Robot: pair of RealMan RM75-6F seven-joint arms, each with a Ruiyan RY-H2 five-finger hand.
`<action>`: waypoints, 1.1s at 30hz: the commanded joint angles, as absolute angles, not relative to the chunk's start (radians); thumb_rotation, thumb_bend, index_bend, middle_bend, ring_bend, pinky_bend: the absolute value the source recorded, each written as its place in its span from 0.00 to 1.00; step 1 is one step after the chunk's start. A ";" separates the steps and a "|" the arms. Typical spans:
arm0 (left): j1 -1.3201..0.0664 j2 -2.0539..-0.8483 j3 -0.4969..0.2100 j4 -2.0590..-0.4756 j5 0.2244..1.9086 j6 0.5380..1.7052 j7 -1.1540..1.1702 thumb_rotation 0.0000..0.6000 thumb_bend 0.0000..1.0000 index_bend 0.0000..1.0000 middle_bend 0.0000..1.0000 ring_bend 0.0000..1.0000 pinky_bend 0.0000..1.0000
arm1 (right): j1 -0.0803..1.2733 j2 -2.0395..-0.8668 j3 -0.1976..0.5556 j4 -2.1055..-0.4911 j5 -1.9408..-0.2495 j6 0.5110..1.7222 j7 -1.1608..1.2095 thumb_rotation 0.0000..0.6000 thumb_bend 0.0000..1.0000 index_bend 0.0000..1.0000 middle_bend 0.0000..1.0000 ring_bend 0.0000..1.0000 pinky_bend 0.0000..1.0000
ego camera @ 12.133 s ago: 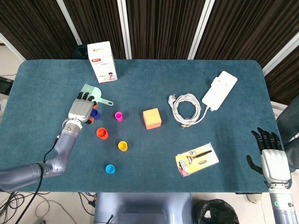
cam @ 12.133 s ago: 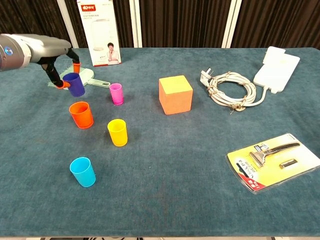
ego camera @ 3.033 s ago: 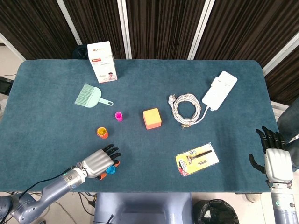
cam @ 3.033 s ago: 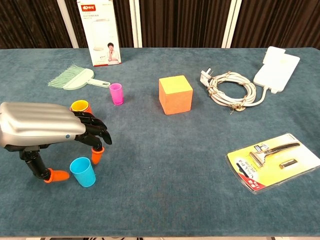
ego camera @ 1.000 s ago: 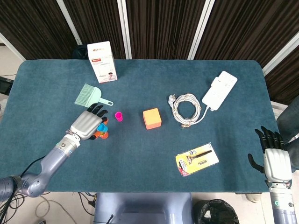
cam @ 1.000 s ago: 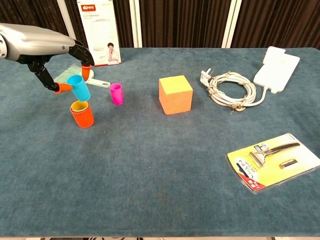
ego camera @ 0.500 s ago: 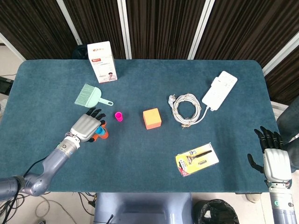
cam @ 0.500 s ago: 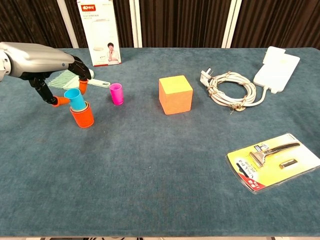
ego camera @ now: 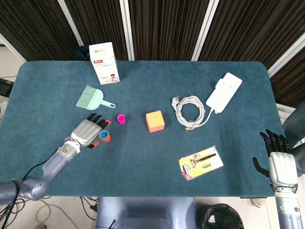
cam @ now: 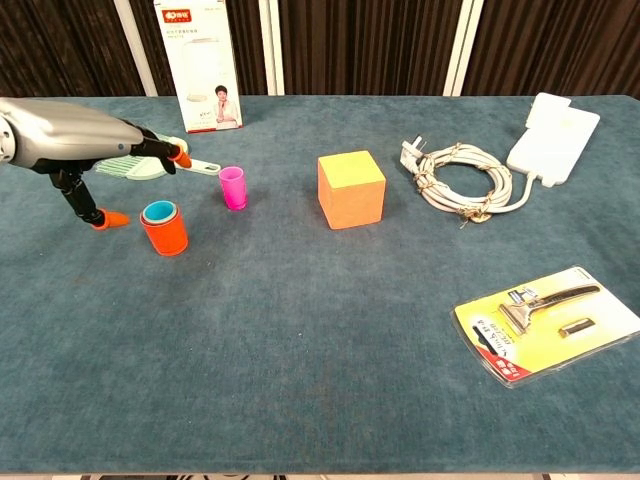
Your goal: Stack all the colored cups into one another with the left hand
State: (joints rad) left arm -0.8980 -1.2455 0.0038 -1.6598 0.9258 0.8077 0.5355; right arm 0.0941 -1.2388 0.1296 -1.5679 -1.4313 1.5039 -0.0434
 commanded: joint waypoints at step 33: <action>-1.049 -1.558 -0.132 -1.291 0.739 0.754 0.540 1.00 0.27 0.26 0.12 0.00 0.00 | 0.106 -1.262 0.144 -1.513 -1.379 1.463 -0.039 1.00 0.40 0.13 0.07 0.09 0.07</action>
